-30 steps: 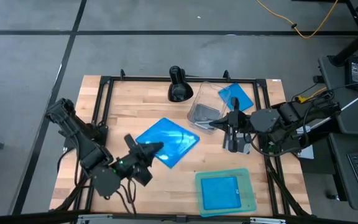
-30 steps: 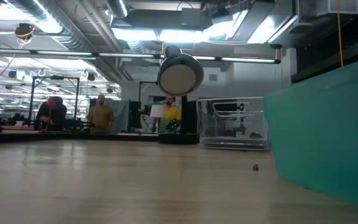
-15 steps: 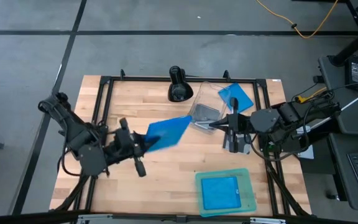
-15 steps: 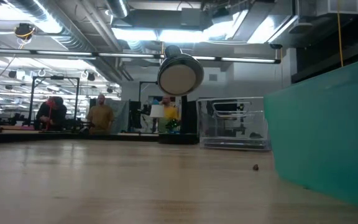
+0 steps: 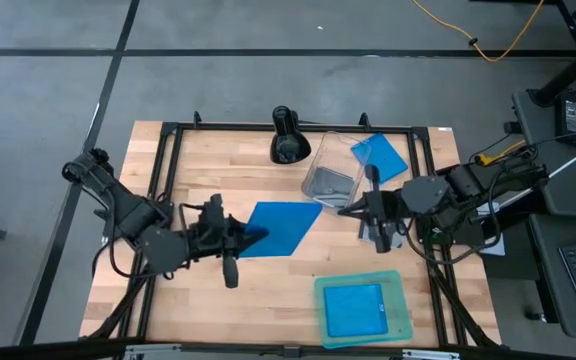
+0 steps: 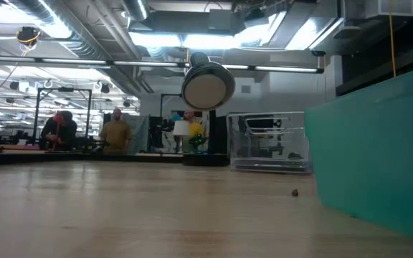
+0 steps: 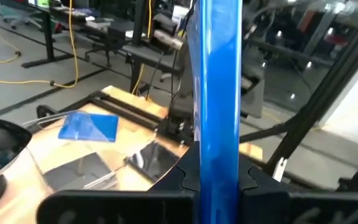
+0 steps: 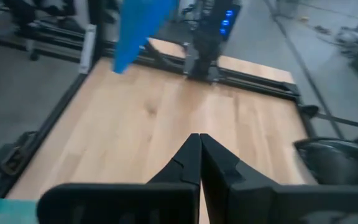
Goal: Pick & place jewel cases by type
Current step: Put the bottom blue CD case into the light green bin
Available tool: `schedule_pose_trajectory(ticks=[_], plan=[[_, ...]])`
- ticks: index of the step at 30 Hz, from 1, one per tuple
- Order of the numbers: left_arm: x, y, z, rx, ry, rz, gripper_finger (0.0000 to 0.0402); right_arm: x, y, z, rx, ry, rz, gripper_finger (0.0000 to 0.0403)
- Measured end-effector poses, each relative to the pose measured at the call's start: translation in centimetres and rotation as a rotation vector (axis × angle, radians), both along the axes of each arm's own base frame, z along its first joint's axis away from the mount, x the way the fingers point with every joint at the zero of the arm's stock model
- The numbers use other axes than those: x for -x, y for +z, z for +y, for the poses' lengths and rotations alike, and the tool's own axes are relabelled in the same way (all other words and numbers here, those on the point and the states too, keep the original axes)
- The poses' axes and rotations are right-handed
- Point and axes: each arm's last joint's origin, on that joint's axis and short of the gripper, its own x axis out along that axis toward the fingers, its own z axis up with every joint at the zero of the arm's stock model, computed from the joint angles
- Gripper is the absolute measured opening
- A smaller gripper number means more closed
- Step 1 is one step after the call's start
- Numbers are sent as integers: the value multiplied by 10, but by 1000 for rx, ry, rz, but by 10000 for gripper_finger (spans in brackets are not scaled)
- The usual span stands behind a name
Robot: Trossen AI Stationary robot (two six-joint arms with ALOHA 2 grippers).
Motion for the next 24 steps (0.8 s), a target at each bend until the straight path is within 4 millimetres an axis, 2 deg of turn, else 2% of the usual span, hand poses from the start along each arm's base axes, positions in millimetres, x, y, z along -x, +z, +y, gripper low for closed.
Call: schedule_pose_trajectory(ticks=[3, 6, 9, 15, 18, 24], plan=[[-3, -5, 5, 12, -4, 36, 8, 0, 1, 2, -39, 49, 3, 9], [-11, -12, 8, 5, -8, 80, 8, -1, 1, 1, -77, 49, 2, 31], [-18, -18, 10, 1, -27, 116, 8, -2, 1, -1, -113, 74, 12, 74], [-41, -40, 14, 30, -104, 238, 8, -8, -1, -15, -291, 110, 72, 180], [-51, -52, 17, 41, -133, 300, 8, -9, -1, -19, -307, 110, 76, 217], [-65, -64, 25, 54, -157, 364, 8, -13, -4, -20, -329, 97, 91, 233]])
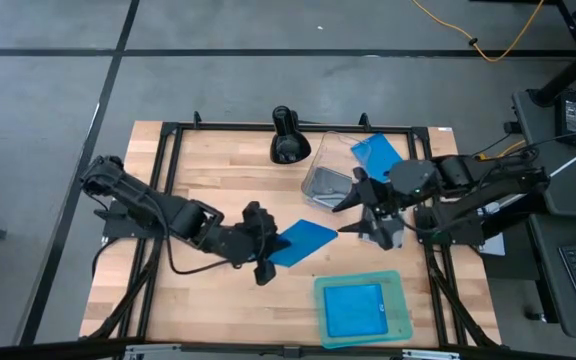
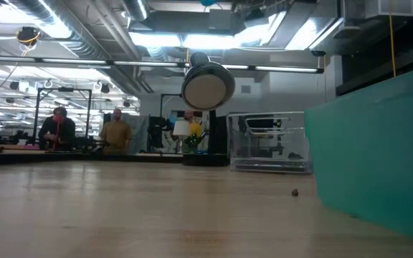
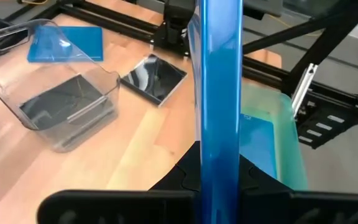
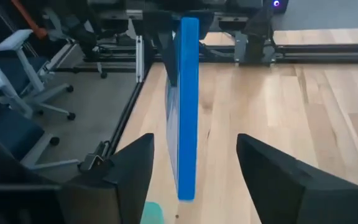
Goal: Pick & place jewel cases by type
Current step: Put the bottom blue CD case into the light green bin
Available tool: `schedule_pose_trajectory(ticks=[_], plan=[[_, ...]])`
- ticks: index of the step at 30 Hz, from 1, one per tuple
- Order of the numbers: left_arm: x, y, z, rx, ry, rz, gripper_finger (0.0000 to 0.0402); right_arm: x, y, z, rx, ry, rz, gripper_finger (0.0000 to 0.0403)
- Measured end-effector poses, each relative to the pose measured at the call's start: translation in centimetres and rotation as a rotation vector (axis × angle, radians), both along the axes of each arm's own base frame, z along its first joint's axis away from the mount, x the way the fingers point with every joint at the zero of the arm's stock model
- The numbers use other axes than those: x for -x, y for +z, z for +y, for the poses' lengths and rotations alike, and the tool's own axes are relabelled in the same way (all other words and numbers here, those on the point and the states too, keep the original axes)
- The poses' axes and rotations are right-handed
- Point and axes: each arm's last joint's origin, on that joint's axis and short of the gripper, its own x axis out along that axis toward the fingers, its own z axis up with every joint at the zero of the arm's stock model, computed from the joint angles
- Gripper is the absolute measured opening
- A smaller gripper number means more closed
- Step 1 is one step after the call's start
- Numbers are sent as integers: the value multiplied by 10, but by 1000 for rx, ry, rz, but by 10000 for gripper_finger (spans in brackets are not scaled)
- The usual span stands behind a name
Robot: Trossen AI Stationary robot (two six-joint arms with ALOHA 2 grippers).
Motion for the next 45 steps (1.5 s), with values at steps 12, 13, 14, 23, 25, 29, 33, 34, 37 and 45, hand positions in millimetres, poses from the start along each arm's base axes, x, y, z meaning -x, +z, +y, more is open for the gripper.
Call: schedule_pose_trajectory(ticks=[12, 13, 14, 23, 25, 29, 33, 34, 37, 45], plan=[[-13, 4, 18, 12, -41, -31, 8, -41, -29, 14, -53, 120, 90, 192], [-13, 4, 18, 11, -43, -30, 8, -42, -30, 14, -56, 117, 95, 187], [-13, 4, 19, 14, -48, -29, 8, -44, -31, 15, -57, 116, 98, 180], [-13, 4, 16, 35, -97, -22, 23, -45, -31, 10, -52, 112, 91, 66], [-13, 3, 16, 61, -136, -12, 29, -46, -31, 8, -55, 106, 93, 50], [-10, 0, 13, 119, -143, 36, 48, -48, -32, 3, -38, 107, 85, 50], [9, -10, 4, 171, -164, 209, 75, -45, -26, -1, -36, 117, 110, 50], [13, -12, 0, 184, -160, 246, 81, -43, -22, -1, -30, 120, 117, 50], [31, -18, -7, 179, -131, 365, 96, -34, -8, -6, 28, 86, 146, 50], [59, -27, -15, 112, 12, 508, 108, 2, 36, -10, -8, 67, 285, 50]])
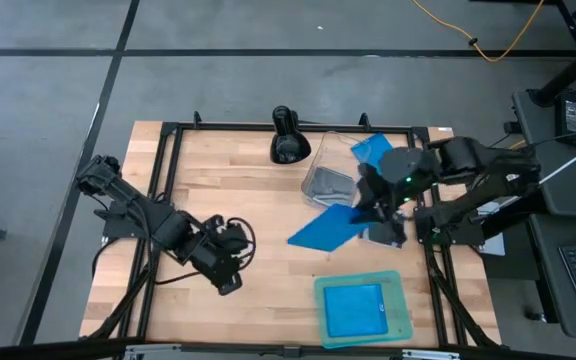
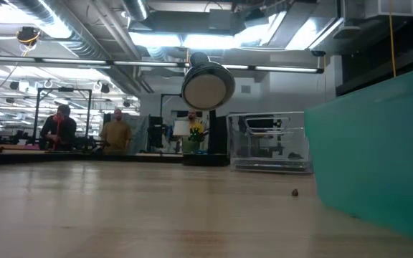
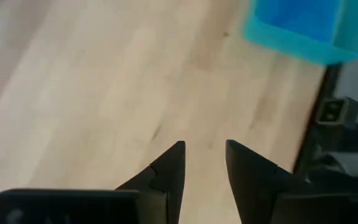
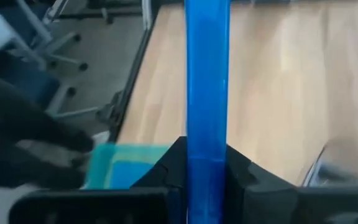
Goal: Pick & place jewel cases by type
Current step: Put the bottom blue CD case into the light green bin
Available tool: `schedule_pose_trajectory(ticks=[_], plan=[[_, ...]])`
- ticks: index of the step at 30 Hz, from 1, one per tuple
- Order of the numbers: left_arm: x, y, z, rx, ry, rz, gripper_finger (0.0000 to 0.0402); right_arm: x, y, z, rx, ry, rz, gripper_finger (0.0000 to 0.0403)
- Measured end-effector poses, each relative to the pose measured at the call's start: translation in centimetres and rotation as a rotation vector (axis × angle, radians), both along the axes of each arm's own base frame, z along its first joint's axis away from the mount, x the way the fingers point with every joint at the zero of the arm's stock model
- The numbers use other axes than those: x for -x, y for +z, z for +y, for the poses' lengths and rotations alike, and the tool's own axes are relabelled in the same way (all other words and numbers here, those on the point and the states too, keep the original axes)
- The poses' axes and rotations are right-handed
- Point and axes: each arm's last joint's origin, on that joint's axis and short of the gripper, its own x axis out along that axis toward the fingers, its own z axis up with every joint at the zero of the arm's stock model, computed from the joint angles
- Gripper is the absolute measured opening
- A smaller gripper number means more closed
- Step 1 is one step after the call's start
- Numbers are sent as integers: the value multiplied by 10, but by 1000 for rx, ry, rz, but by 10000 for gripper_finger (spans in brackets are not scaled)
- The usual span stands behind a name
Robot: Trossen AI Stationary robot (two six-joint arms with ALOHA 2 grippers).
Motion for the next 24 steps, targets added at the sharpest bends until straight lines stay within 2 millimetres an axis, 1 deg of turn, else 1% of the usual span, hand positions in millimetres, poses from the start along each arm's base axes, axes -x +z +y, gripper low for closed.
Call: schedule_pose_trajectory(ticks=[3, 6, 8, 14, 18, 21, 24], plan=[[4, -2, 4, -44, 72, 17, 105, 15, 6, 6, -69, -25, 109, 50], [6, -2, 7, -96, 128, 10, 104, 26, 2, 21, -115, -38, 223, 50], [6, -2, 9, -127, 155, -9, 105, 32, 0, 33, -119, -87, 276, 50], [5, -7, 11, -177, 189, -31, 102, 48, -1, 68, -147, -366, 251, 50], [6, -13, 12, -209, 183, -22, 102, 60, -2, 90, -211, -525, 213, 50], [5, -15, 13, -247, 178, -30, 100, 62, -9, 111, -257, -619, 209, 50], [5, -14, 14, -294, 160, -43, 98, 59, -22, 134, -283, -685, 247, 50]])
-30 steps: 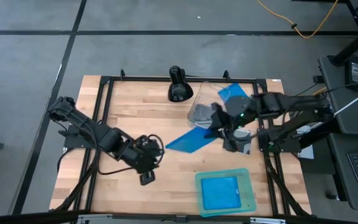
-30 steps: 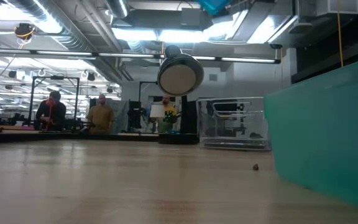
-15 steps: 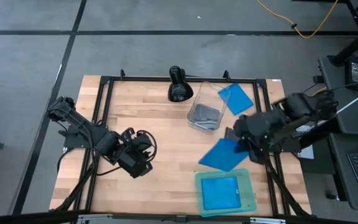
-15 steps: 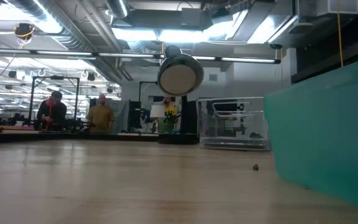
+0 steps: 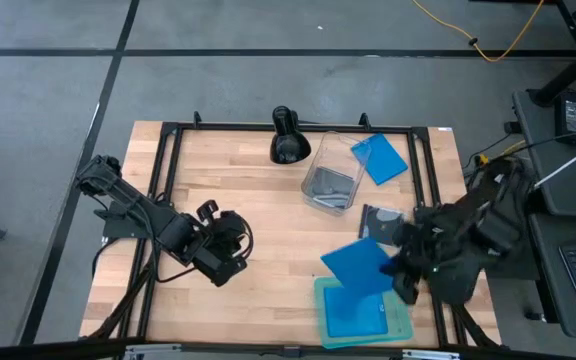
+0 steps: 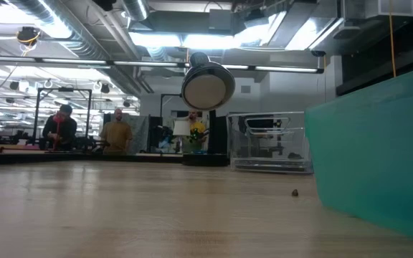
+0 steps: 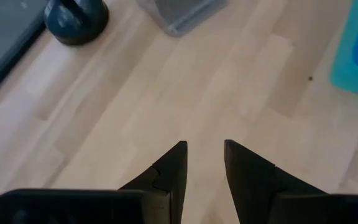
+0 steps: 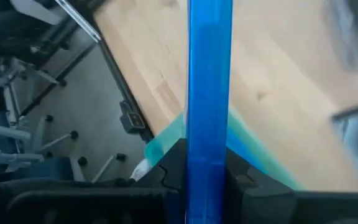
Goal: Pick & place jewel cases by type
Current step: Put the bottom blue CD case into the light green bin
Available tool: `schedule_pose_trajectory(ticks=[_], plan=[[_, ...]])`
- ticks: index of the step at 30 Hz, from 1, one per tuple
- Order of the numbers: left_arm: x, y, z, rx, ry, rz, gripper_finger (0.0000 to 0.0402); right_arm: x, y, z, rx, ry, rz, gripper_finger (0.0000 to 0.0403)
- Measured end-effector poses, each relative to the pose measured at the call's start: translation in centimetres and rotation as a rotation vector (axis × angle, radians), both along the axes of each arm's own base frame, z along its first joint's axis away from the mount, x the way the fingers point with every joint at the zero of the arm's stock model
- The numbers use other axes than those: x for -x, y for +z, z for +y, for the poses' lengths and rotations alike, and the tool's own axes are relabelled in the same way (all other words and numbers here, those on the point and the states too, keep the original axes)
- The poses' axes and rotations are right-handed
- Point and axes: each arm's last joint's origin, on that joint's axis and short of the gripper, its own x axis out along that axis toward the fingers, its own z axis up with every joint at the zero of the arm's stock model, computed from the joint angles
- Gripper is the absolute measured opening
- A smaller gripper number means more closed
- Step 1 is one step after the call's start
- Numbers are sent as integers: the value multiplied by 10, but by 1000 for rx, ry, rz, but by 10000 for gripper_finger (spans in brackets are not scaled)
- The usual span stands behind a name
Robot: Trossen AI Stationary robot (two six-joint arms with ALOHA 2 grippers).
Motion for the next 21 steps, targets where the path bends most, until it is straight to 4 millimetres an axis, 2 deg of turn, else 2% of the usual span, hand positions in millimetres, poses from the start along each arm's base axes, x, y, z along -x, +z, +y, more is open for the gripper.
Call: schedule_pose_trajectory(ticks=[8, 21], plan=[[-1, 1, 2, -83, -55, 14, 98, -20, -52, 59, -5, -155, 134, 50], [-2, 1, 3, -140, -133, 55, 97, -26, -98, 107, -85, -346, 165, 50]])
